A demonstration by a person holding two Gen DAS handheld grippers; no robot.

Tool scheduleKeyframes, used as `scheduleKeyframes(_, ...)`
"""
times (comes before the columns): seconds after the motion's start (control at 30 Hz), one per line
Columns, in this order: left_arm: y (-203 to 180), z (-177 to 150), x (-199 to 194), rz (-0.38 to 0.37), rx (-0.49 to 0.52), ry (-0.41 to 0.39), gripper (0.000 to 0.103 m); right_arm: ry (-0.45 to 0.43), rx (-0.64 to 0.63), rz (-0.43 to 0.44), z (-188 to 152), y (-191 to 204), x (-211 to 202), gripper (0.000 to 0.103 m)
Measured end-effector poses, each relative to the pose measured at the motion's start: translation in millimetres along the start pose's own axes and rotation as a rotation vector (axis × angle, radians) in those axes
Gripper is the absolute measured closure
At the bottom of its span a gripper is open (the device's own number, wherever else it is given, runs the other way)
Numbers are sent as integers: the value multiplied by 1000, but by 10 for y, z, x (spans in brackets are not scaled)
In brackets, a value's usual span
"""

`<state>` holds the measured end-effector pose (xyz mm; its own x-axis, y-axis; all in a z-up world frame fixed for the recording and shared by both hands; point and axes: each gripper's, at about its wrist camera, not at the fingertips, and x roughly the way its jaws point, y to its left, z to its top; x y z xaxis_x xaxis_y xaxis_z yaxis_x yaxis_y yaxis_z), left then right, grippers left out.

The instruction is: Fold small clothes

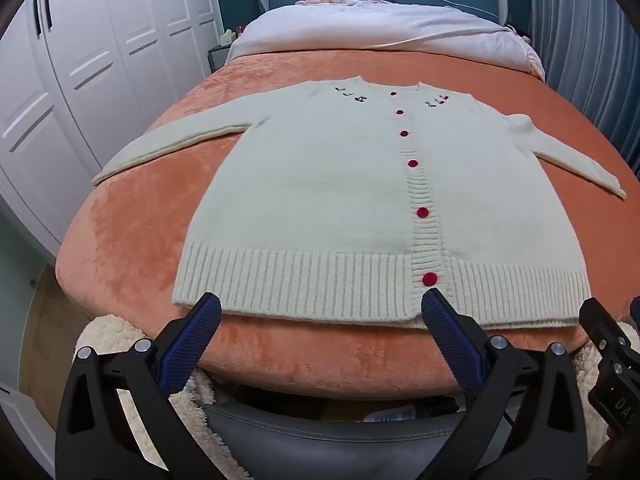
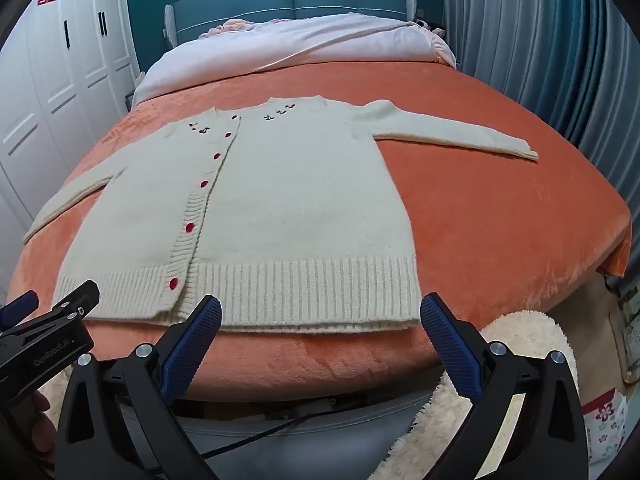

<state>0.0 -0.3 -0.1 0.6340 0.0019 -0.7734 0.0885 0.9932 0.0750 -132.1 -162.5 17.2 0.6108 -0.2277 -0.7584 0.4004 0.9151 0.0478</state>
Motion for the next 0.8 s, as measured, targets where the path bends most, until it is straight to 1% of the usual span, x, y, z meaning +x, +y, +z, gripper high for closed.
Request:
scheduleKeyframes(0.03,-1,-1,-2,1,-1,-2,5,14,2,3,1,-1,8,5)
scheduleKeyframes(0.33,39,-26,27,-4,0,3,5,8,-20,-6,16,71,35,5)
scheduleKeyframes(0.37,40,-22,28,-7,2,4,5,10,-2,4,-9,40,8,5)
scheduleKeyframes(0.8,-1,-36,37,3,10,4,5,8,-1,4,6,77,22,5)
